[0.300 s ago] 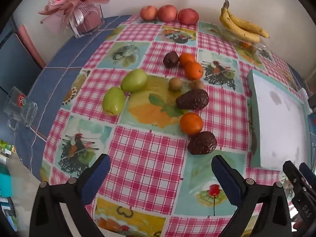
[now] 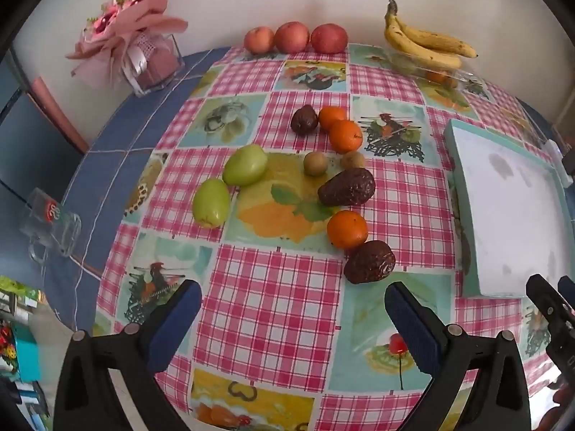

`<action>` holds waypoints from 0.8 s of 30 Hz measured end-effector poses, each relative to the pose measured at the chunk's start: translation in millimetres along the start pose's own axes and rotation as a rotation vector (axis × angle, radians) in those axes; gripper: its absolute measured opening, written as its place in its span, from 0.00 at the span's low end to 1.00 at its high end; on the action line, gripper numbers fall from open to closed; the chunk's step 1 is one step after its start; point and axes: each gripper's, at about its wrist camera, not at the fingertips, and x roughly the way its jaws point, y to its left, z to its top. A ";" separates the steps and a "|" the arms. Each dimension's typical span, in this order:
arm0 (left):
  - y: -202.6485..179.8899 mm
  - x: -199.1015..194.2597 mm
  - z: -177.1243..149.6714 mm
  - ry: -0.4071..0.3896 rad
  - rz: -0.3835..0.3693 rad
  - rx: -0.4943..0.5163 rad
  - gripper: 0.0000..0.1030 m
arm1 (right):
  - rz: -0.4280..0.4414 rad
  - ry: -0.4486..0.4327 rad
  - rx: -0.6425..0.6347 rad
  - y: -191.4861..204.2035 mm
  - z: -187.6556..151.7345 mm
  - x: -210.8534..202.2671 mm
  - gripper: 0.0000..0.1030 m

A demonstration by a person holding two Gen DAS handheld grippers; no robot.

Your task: Organize fruits

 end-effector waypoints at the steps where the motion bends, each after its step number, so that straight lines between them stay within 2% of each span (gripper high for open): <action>1: -0.1 0.4 -0.1 -0.001 0.003 0.006 1.00 | -0.004 -0.001 -0.003 0.8 0.3 -0.2 0.81; 24: -10.1 -3.9 1.1 -0.013 0.032 0.057 1.00 | 0.007 -0.009 0.001 -0.6 0.6 -3.8 0.81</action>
